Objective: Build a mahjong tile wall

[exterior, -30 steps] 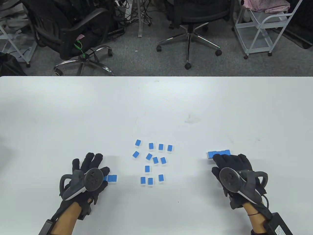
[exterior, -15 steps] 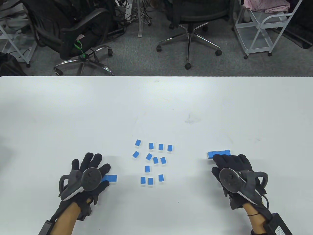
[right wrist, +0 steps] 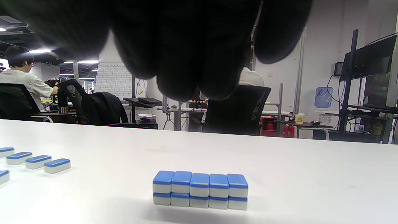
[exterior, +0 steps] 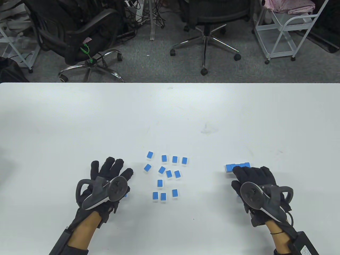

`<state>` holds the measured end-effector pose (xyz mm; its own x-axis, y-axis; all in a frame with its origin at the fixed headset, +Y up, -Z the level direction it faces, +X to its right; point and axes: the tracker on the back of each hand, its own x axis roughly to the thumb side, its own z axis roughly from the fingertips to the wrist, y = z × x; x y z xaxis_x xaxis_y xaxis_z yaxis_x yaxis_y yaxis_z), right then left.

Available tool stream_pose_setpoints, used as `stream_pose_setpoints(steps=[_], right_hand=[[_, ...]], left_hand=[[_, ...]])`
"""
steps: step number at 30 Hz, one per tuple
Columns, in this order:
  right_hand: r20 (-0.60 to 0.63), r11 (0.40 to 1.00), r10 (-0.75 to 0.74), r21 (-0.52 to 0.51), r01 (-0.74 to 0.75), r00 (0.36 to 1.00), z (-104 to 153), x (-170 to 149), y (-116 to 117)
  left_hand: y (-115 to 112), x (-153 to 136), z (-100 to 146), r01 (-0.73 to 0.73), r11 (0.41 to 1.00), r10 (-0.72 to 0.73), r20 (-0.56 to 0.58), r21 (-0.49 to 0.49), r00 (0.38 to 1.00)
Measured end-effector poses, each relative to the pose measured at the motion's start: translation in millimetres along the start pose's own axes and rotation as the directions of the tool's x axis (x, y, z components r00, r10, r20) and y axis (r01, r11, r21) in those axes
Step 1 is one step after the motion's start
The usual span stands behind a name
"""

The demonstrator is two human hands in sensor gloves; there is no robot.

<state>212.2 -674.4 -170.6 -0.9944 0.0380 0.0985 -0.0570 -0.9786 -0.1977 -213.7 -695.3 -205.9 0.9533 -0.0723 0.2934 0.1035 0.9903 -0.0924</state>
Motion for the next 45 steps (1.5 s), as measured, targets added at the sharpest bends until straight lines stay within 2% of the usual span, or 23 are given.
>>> stream_pose_setpoints(steps=[6, 12, 20, 24, 31, 34, 39, 42, 45], right_hand=[[-0.006, 1.0, 0.0, 0.003, 0.0, 1.0, 0, -1, 0], [-0.01, 1.0, 0.001, 0.017, -0.001, 1.0, -1, -2, 0], [-0.005, 1.0, 0.0, 0.016, 0.0, 1.0, -1, -2, 0], [0.0, 1.0, 0.002, 0.014, -0.002, 1.0, -2, -1, 0], [0.018, 1.0, -0.003, 0.002, 0.003, 1.0, -1, 0, 1], [0.021, 1.0, -0.006, -0.004, 0.006, 1.0, -1, 0, 1], [0.019, 1.0, -0.007, 0.003, 0.007, 1.0, -1, 1, 2], [0.018, 1.0, -0.006, 0.005, 0.006, 1.0, 0, 1, 2], [0.019, 1.0, -0.008, 0.006, 0.008, 1.0, 0, 2, 2]], left_hand=[[9, 21, -28, 0.12, 0.993, -0.118, 0.047, -0.024, 0.992], [8, 43, -58, 0.224, 0.972, -0.217, 0.089, -0.075, 0.972], [-17, 72, -94, 0.4, 0.9, -0.381, 0.134, -0.174, 0.915], [-25, 76, -97, 0.379, 0.914, -0.363, 0.126, -0.148, 0.923], [-26, 71, -91, 0.376, 0.911, -0.357, 0.134, -0.168, 0.924], [-13, 64, -79, 0.351, 0.928, -0.336, 0.124, -0.124, 0.934], [28, 32, -44, 0.199, 0.98, -0.198, 0.047, -0.019, 0.979], [38, 12, -21, 0.148, 0.988, -0.148, 0.008, 0.034, 0.989], [32, -6, 3, 0.063, 0.995, -0.061, -0.025, 0.074, 0.998]])
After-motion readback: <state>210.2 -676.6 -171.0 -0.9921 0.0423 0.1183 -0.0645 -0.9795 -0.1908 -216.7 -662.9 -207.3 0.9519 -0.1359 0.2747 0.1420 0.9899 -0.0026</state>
